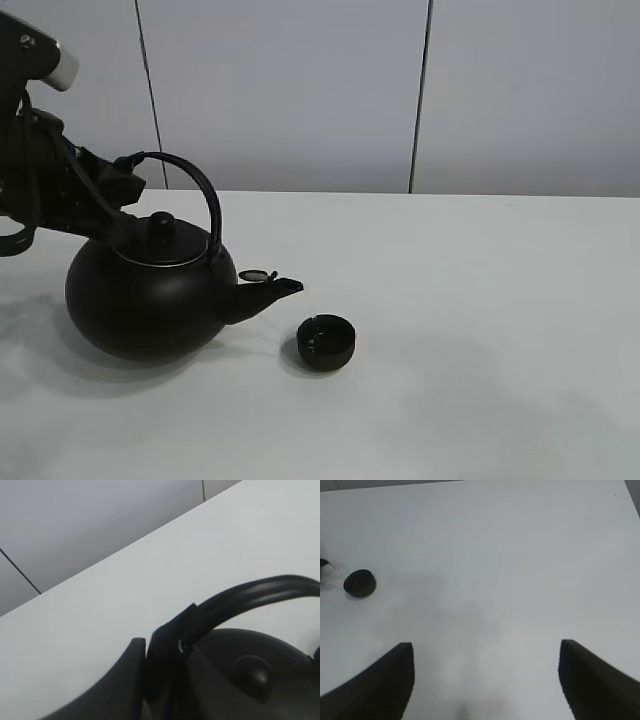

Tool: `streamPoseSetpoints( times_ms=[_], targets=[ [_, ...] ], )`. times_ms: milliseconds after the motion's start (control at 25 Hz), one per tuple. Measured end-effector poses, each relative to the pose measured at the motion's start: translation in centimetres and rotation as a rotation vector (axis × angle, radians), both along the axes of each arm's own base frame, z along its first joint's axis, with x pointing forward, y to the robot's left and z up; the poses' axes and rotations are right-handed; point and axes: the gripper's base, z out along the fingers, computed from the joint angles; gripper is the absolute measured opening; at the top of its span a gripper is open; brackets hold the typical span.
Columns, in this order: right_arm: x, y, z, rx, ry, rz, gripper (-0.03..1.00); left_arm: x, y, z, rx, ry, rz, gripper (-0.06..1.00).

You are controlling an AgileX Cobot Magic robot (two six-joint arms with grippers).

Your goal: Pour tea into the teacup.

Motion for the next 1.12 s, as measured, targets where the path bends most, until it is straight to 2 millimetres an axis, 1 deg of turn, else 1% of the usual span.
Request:
streamPoseSetpoints(
  times_ms=[920,1120],
  targets=[
    [0.0,0.0,0.0,0.0,0.0,0.0,0.54,0.0,0.0,0.0,0.0,0.0,0.0,0.14],
    [0.0,0.0,0.0,0.0,0.0,0.0,0.54,0.06,-0.08,0.22,-0.083,0.015,0.03,0.14]
  ],
)
